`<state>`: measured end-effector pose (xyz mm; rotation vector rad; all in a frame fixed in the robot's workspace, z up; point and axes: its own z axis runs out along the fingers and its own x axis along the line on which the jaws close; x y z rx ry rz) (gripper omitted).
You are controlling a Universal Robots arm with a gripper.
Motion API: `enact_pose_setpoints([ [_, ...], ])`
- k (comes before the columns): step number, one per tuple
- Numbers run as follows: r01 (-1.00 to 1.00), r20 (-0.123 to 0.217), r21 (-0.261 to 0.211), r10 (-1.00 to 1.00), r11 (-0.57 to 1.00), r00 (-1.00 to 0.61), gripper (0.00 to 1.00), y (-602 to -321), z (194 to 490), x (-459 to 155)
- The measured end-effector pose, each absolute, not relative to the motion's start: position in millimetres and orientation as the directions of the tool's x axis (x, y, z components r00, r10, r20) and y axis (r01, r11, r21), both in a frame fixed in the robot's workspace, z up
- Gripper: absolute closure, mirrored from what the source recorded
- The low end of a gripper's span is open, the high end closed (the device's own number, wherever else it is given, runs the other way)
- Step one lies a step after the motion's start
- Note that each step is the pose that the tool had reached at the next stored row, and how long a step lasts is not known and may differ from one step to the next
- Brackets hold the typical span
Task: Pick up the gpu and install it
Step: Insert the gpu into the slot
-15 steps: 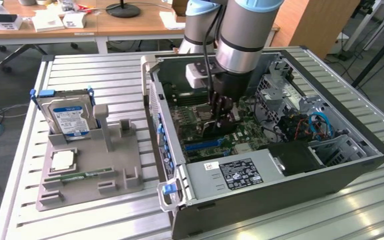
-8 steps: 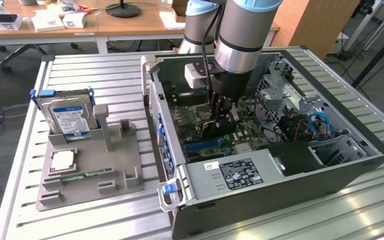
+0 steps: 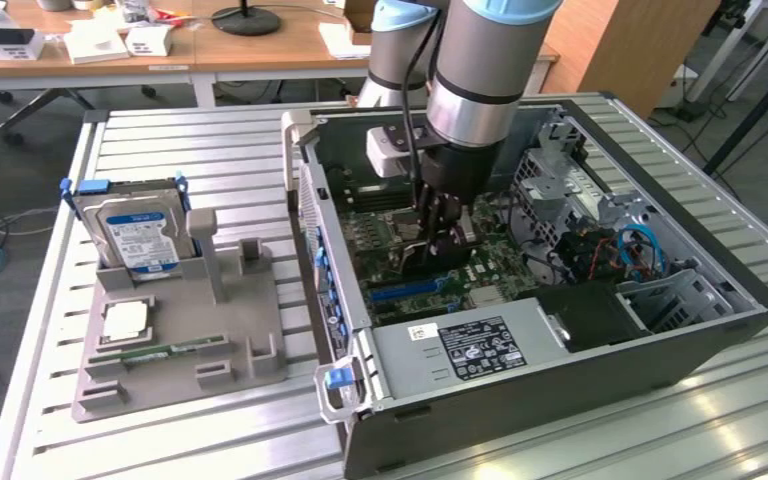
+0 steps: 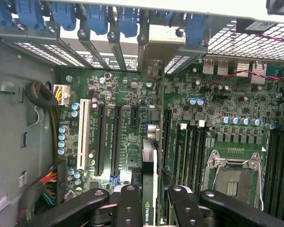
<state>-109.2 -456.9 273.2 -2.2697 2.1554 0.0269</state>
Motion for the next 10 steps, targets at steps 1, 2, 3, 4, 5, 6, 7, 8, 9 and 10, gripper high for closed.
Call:
enact_pose_setpoints([
  [1, -0.999, -0.02, 0.004, -0.998, -0.052, 0.052, 0.74, -456.9, 273.2, -109.5],
  [2, -0.999, -0.02, 0.003, -0.998, -0.052, 0.052, 0.74, -456.9, 273.2, -109.7],
  [3, -0.999, -0.02, 0.004, -0.998, -0.052, 0.052, 0.74, -456.9, 273.2, -109.9],
  [4, -0.999, -0.02, 0.004, -0.998, -0.052, 0.052, 0.74, -456.9, 273.2, -110.1],
  [5, -0.999, -0.02, 0.003, -0.998, -0.052, 0.052, 0.74, -456.9, 273.2, -110.3],
  [6, -0.999, -0.02, 0.004, -0.998, -0.052, 0.052, 0.74, -456.9, 273.2, -110.5],
  [7, -0.999, -0.02, 0.004, -0.998, -0.052, 0.052, 0.74, -456.9, 273.2, -110.7],
  [8, -0.999, -0.02, 0.003, -0.998, -0.052, 0.052, 0.74, -456.9, 273.2, -110.8],
  [9, -0.999, -0.02, 0.004, -0.998, -0.052, 0.052, 0.74, -456.9, 273.2, -111.0],
  [10, -0.999, -0.02, 0.003, -0.998, -0.052, 0.052, 0.74, -456.9, 273.2, -111.1],
])
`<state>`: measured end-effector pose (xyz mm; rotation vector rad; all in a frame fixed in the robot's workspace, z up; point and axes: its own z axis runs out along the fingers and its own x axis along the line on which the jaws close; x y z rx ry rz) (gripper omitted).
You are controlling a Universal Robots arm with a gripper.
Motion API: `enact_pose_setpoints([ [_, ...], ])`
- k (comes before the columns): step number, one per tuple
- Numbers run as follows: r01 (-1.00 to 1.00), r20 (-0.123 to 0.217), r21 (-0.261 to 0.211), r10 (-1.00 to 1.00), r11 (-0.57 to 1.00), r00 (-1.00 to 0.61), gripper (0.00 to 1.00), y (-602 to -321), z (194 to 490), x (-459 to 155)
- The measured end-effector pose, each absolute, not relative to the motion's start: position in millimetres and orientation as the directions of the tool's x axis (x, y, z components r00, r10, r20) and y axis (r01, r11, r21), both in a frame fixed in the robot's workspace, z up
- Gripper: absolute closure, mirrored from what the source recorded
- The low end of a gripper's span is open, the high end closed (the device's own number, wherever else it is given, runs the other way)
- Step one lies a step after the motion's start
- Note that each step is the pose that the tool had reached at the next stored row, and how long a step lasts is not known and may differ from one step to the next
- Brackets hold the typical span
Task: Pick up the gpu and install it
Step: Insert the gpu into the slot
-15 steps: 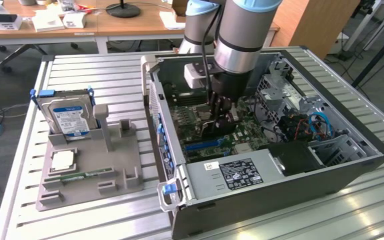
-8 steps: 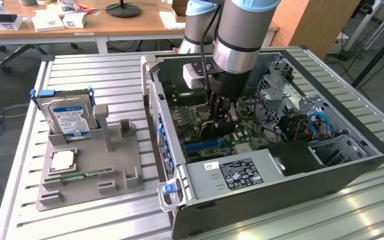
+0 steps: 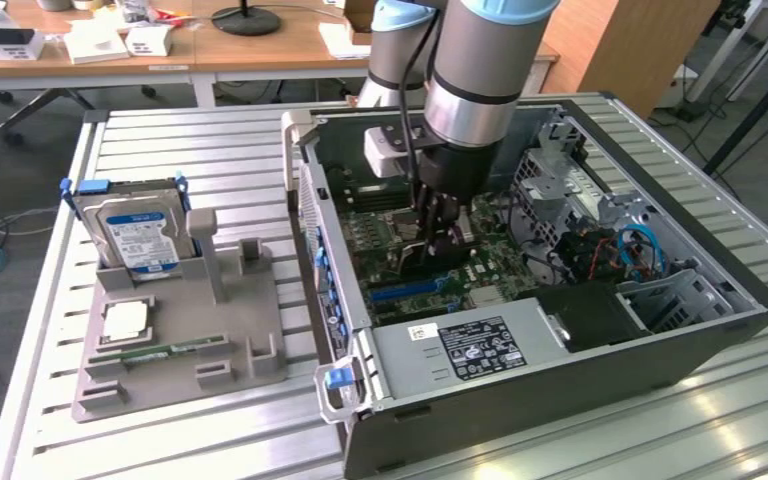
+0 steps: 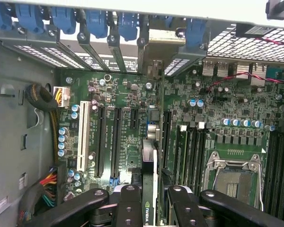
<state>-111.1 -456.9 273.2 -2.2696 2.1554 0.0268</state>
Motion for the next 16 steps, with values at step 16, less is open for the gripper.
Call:
enact_pose_setpoints([
  [16, -0.999, -0.02, 0.003, -0.998, -0.052, 0.052, 0.74, -456.9, 271.3, -112.4],
])
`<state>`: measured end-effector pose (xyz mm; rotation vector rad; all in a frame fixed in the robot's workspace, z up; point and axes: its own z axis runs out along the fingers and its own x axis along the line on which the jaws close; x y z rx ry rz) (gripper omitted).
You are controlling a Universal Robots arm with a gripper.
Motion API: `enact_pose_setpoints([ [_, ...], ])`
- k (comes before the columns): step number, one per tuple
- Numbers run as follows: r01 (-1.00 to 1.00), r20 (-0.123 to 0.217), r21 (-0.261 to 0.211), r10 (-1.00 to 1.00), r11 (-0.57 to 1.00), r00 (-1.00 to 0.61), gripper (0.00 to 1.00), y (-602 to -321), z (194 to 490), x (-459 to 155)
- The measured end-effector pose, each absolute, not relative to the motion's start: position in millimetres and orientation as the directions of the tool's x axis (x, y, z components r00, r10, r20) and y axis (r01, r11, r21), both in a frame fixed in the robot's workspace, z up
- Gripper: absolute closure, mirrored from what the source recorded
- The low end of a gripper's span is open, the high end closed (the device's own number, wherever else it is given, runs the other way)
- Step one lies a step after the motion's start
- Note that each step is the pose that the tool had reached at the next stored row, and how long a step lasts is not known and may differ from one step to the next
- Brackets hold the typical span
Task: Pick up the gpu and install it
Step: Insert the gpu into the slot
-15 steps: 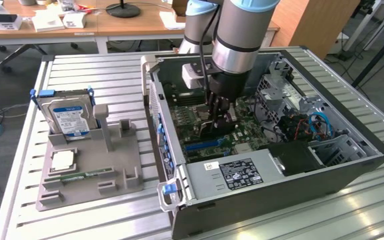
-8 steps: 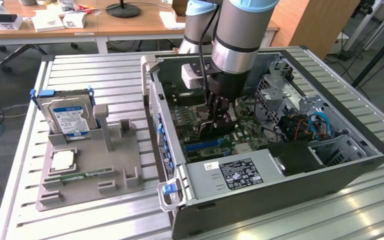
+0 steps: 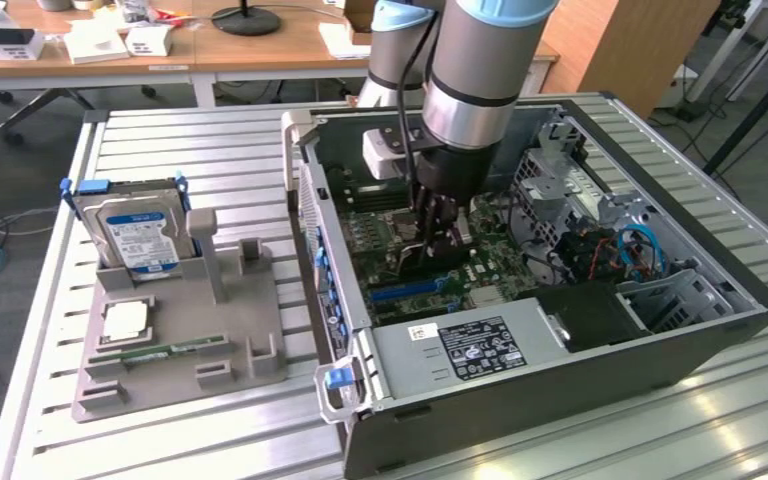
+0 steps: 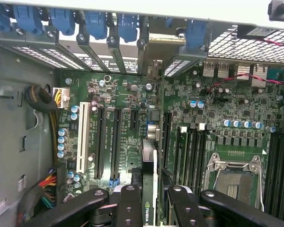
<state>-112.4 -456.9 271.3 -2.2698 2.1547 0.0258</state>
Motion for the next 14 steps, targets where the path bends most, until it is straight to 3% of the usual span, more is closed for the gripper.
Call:
enact_pose_setpoints([
  [14, -0.999, -0.02, 0.003, -0.998, -0.052, 0.052, 0.74, -456.9, 267.9, -113.0],
])
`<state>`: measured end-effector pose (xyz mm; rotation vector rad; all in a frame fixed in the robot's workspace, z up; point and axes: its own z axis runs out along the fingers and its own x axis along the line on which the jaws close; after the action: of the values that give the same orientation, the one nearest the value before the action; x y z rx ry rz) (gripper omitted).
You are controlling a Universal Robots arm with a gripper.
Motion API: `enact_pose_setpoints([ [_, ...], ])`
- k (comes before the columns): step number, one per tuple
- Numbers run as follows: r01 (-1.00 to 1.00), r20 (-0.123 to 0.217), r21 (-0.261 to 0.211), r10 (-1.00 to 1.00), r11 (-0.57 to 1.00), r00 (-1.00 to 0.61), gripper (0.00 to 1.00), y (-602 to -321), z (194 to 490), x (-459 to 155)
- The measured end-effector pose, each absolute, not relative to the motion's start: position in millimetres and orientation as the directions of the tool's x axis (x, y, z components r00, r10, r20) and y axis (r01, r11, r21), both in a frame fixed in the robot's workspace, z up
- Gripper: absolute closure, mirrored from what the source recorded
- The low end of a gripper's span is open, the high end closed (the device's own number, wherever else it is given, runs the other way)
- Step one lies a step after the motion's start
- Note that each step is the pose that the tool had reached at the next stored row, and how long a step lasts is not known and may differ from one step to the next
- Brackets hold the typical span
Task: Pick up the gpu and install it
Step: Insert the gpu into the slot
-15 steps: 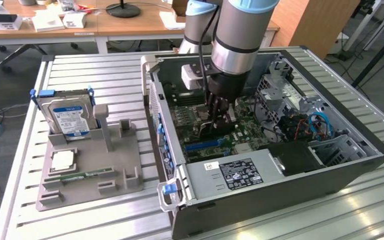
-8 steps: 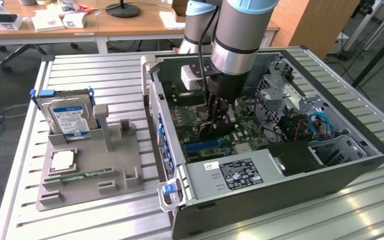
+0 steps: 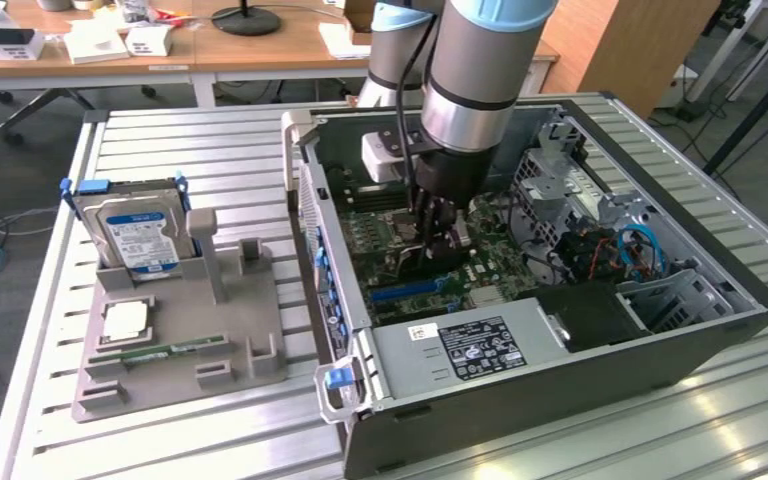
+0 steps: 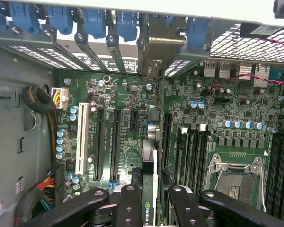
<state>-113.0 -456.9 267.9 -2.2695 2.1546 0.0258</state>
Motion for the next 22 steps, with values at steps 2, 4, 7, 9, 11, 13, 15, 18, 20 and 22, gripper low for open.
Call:
enact_pose_setpoints([
  [2, -0.999, -0.02, 0.003, -0.998, -0.052, 0.052, 0.74, -456.9, 267.3, -113.1],
  [4, -0.999, -0.02, 0.003, -0.998, -0.052, 0.052, 0.74, -456.9, 266.9, -113.2],
  [7, -0.999, -0.02, 0.003, -0.998, -0.051, 0.051, 0.74, -456.9, 266.7, -113.2],
  [9, -0.999, -0.02, 0.003, -0.999, -0.051, 0.051, 0.74, -456.9, 266.6, -113.2],
  [11, -0.999, -0.021, 0.002, -0.999, -0.05, 0.05, 0.74, -456.9, 265.7, -113.4],
  [13, -0.999, -0.02, 0.003, -0.999, -0.05, 0.05, 0.74, -456.9, 265.0, -113.6],
  [15, -0.999, -0.02, 0.003, -0.999, -0.05, 0.05, 0.74, -456.9, 264.2, -113.8],
  [18, -0.999, -0.02, 0.003, -0.999, -0.05, 0.05, 0.74, -456.9, 264.0, -113.8],
  [20, -0.999, -0.02, 0.003, -0.999, -0.051, 0.051, 0.74, -456.9, 263.9, -113.8],
  [22, -0.999, -0.02, 0.003, -0.998, -0.051, 0.051, 0.74, -456.9, 263.8, -113.6],
])
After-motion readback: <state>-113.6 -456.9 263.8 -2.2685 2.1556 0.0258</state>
